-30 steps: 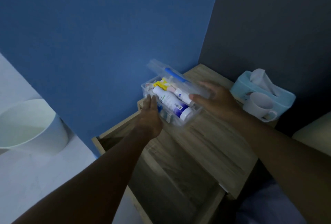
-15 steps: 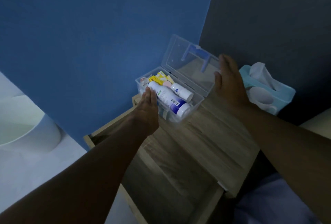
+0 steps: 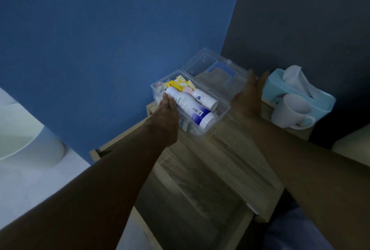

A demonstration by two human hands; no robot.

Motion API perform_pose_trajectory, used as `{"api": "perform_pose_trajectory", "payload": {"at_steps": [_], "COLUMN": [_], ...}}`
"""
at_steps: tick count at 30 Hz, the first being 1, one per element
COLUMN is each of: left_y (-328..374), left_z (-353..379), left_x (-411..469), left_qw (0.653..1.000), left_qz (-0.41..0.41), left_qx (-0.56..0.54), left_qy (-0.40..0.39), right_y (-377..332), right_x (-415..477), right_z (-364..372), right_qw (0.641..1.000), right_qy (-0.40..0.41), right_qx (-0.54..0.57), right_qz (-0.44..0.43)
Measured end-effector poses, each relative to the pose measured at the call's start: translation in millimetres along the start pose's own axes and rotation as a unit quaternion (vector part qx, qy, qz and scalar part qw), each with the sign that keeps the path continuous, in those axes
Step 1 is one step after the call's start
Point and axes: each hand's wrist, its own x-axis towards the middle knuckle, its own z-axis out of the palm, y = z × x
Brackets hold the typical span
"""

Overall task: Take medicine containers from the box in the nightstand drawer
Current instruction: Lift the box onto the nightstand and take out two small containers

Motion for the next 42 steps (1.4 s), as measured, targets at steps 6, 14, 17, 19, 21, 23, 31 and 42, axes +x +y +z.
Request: {"api": "perform_pose_trajectory", "payload": {"at_steps": [6,14,17,19,21,23,31,42], "left_y": [1.6,-1.6,-1.8,-4.9,-5.2,-6.2,-6.4,35.1], "left_z": [-2.3,3.7,1.9,7.5,9.4,12.3,8.5,-44.4], "left_x": [-6.8,-4.5,-5.2,-0.4,-1.2,-3.2,0.5,-40.5], "left_qw": [0.999,0.996,0.991,0.989,0.988,0.990,0.984,0.751], "left_qz": [-0.002,0.004,0.013,0.014,0.002,-0.006,0.016,-0.062], "left_qx": [-0.031,-0.082,-0.123,-0.131,-0.136,-0.124,-0.171,-0.648], "left_qy": [0.013,0.044,0.051,0.074,0.072,0.068,0.054,0.114], "right_y": [-49.3,-80.3,-85.4,-87.5,-87.9,-86.7,-76.2,-39.6], "right_x": [9.3,35.3,37.4,39.4,41.9,44.2,22.5,-49.0], "right_z": [8.8,38.1,41.7,41.8,41.6,41.8,-2.1,-112.3], "right_qw": [0.949,0.859,0.837,0.829,0.834,0.850,0.918,0.937], "right_qy": [-0.108,-0.340,-0.352,-0.364,-0.370,-0.354,-0.265,-0.251], "right_qx": [0.040,-0.091,-0.099,-0.099,-0.098,-0.080,0.032,0.128], "right_qz": [-0.292,-0.372,-0.406,-0.412,-0.397,-0.381,-0.294,-0.206]}}
